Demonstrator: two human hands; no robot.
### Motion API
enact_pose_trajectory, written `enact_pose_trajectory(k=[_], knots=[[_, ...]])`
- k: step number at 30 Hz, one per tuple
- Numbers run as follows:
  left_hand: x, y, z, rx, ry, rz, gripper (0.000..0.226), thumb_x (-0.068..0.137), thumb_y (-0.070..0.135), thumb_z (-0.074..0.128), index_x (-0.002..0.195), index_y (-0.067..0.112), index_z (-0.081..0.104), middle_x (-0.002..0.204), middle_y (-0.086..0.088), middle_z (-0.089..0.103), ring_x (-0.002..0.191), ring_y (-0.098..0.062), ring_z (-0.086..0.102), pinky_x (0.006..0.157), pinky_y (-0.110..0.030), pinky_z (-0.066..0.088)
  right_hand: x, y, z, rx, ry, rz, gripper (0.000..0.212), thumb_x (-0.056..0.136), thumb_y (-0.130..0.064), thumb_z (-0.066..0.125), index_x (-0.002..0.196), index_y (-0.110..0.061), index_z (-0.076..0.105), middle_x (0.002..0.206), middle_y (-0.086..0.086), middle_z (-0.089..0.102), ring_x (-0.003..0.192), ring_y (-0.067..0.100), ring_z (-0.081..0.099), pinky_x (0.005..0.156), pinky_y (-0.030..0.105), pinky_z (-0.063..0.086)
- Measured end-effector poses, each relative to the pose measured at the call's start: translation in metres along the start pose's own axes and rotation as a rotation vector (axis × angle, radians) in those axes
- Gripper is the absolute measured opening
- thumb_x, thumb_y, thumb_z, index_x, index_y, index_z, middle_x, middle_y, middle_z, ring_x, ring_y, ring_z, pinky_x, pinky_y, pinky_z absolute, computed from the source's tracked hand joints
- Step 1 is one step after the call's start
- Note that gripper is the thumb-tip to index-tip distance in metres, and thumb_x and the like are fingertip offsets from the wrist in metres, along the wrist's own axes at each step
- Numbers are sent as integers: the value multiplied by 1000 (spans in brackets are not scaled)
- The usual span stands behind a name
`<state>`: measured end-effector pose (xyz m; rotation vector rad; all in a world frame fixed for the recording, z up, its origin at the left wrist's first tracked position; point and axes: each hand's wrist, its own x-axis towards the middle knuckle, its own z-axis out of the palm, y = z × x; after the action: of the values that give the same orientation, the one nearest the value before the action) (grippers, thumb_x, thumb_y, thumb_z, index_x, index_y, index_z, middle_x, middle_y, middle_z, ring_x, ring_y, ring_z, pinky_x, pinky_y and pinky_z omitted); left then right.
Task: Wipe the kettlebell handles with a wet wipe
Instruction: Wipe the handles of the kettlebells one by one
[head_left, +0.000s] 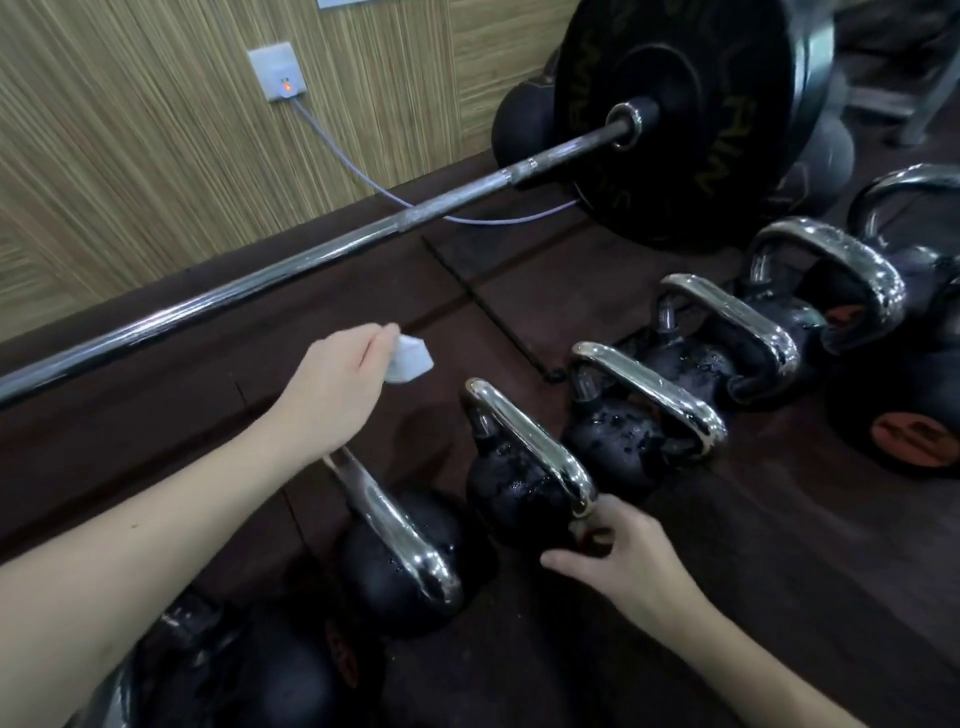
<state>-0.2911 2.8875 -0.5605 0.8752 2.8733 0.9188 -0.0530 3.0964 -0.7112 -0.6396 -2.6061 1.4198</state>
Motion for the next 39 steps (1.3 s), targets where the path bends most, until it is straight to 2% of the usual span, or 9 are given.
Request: enact_pose_trajectory(k=[3, 6, 11, 13, 16, 20, 26, 34, 39], knots=[[9, 30, 22, 13, -14, 67, 44, 112, 36, 34, 87, 15, 64, 84, 1, 68, 90, -26, 65, 78, -38, 43, 11, -1, -11, 13, 11, -8, 65, 54, -59, 94, 104, -34, 61, 110, -17, 65, 105, -1, 62, 91, 26, 54], [-19, 63, 51, 153, -279, 407, 55, 106, 41, 22, 110, 18, 72, 110, -2, 73, 119, -27, 64, 108, -48, 46, 21, -6, -11, -10, -38, -10, 89, 50, -58, 96, 126, -42, 53, 122, -24, 57, 114, -4, 57, 99, 23, 50], [-68, 86, 85, 406, -497, 728, 55, 112, 40, 22, 161, 19, 37, 170, 2, 30, 161, -16, 9, 132, -39, -3, 20, 1, -3, -108, -67, -45, 76, 56, -40, 98, 110, -57, 47, 114, -30, 56, 111, -7, 57, 90, 2, 41], [-60, 76, 82, 430, -486, 792, 52, 112, 36, 24, 159, 19, 40, 167, 1, 35, 160, -18, 17, 131, -38, 2, 19, 5, 2, -122, -80, -12, 71, 60, -33, 98, 113, -46, 53, 111, -28, 58, 108, -5, 58, 85, -4, 36], [-27, 54, 69, 365, -395, 669, 43, 112, 30, 28, 136, 19, 62, 135, 2, 65, 145, -24, 47, 129, -44, 19, 20, 7, 9, -50, -41, -27, 98, 63, -30, 97, 148, -31, 48, 143, -18, 57, 134, 0, 49, 111, 15, 38], [2, 46, 58, 339, -492, 399, 44, 112, 28, 19, 95, 36, 59, 102, 13, 59, 131, -18, 51, 128, -52, 18, 21, 6, 14, -26, 2, -12, 101, 68, -30, 94, 153, -37, 40, 148, -18, 54, 137, -3, 46, 114, 14, 35], [-45, 67, 78, 544, -496, 802, 57, 110, 48, 16, 145, 25, 54, 145, 7, 56, 155, -19, 31, 130, -44, 13, 28, 2, 13, -195, 3, 17, 69, 71, -32, 91, 132, -28, 58, 141, -8, 61, 114, 0, 59, 75, -5, 33], [8, 30, 61, 296, -506, 408, 59, 108, 52, 7, 146, 39, 50, 140, 23, 48, 159, -8, 15, 131, -40, 3, 38, 0, 1, -289, -57, -77, 110, 67, -49, 88, 154, -55, 22, 155, -36, 33, 140, -9, 39, 92, 0, 28], [-30, 49, 69, 550, -460, 839, 56, 111, 50, 20, 159, 26, 35, 164, 5, 36, 161, -18, 13, 130, -41, 6, 39, -8, -4, -360, -72, -18, 87, 70, -53, 84, 146, -48, 42, 146, -28, 51, 127, 4, 55, 85, 20, 39]])
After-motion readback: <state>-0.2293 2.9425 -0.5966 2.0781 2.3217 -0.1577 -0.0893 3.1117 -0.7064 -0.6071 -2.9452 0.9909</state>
